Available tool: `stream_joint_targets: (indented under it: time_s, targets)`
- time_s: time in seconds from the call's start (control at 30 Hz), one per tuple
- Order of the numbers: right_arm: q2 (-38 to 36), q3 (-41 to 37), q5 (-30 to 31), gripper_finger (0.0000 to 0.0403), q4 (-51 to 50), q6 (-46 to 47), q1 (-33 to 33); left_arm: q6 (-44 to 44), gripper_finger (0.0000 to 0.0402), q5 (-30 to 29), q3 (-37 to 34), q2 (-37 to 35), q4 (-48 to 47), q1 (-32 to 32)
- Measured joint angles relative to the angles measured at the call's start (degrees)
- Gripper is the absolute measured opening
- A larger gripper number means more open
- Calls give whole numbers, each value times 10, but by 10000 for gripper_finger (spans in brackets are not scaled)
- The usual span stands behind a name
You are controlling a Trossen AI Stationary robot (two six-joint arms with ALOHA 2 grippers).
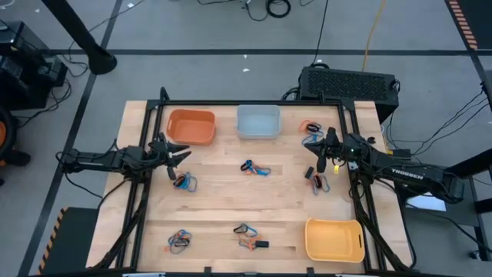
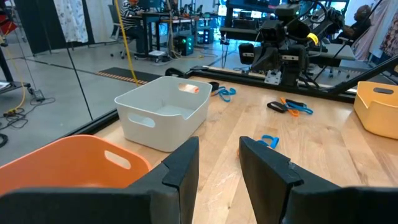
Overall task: Sort rubber bands into baskets
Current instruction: Put the blue rubberband into the gray bin
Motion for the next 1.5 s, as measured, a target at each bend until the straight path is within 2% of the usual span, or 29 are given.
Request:
stream_joint_targets:
  time_s: [0.5, 0.7, 0.77, 0.93, 1.07, 1.17, 1.23, 1.33, 1.5]
  targets:
    - [0, 0, 0, 0, 0, 0, 0, 0, 123, 0, 0, 0, 0, 0]
    - [0, 0, 0, 0, 0, 0, 0, 125, 123, 0, 0, 0, 1, 0]
    - [0, 0, 0, 0, 2, 0, 0, 112, 123, 0, 0, 0, 3, 0]
    - [0, 0, 0, 0, 23, 45, 0, 10, 123, 0, 0, 0, 52, 0]
    - [0, 0, -2, 0, 35, 155, 0, -93, 123, 0, 0, 0, 91, 0]
    - [0, 0, 9, 0, 42, 191, 0, -75, 123, -16, 0, 0, 117, 0]
    - [0, 0, 14, 0, 44, 218, 0, -64, 123, -55, 0, 0, 134, 0]
    - [0, 0, -11, 0, 62, 258, 2, -44, 123, -78, 0, 1, 177, 0]
    - [1, 0, -101, 0, 108, 305, 19, 16, 123, 28, 1, 8, 245, 0]
